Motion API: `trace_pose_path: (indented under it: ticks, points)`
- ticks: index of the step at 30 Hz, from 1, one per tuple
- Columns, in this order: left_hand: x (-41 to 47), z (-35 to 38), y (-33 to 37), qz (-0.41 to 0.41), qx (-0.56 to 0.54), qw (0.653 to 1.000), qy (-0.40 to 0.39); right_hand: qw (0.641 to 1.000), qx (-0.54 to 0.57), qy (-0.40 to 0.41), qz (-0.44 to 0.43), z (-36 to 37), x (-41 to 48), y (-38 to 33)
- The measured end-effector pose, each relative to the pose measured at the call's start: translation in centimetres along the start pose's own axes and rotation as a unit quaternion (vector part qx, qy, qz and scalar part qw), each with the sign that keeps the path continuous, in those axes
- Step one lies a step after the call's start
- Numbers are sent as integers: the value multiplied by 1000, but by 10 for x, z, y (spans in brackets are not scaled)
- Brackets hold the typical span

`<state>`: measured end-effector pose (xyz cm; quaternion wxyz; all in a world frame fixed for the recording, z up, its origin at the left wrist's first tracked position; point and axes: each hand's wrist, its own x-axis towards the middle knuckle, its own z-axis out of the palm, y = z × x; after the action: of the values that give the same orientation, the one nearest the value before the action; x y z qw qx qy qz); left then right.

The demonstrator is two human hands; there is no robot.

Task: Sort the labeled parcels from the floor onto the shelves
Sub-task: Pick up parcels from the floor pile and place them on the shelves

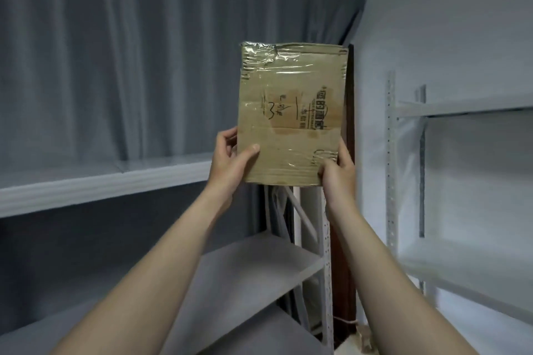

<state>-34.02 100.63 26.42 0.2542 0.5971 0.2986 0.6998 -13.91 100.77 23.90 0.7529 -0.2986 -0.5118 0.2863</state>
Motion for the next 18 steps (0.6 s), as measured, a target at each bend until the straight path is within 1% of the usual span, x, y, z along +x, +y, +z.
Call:
trace_pose_path:
  ticks: [4,8,14,18]
  points:
    - [20,-72,39,40,54,997,43,999,14,-46,-14,82,-3,-10]
    - [24,-155,61,49,104,988,99,993,31,-111,-12,166,-21,-7]
    - [1,-273,78,29,193,964,180,977,73,-201,7,283,-71,11]
    - [-24,-342,95,-8,251,943,217,963,75,-258,11,353,-108,20]
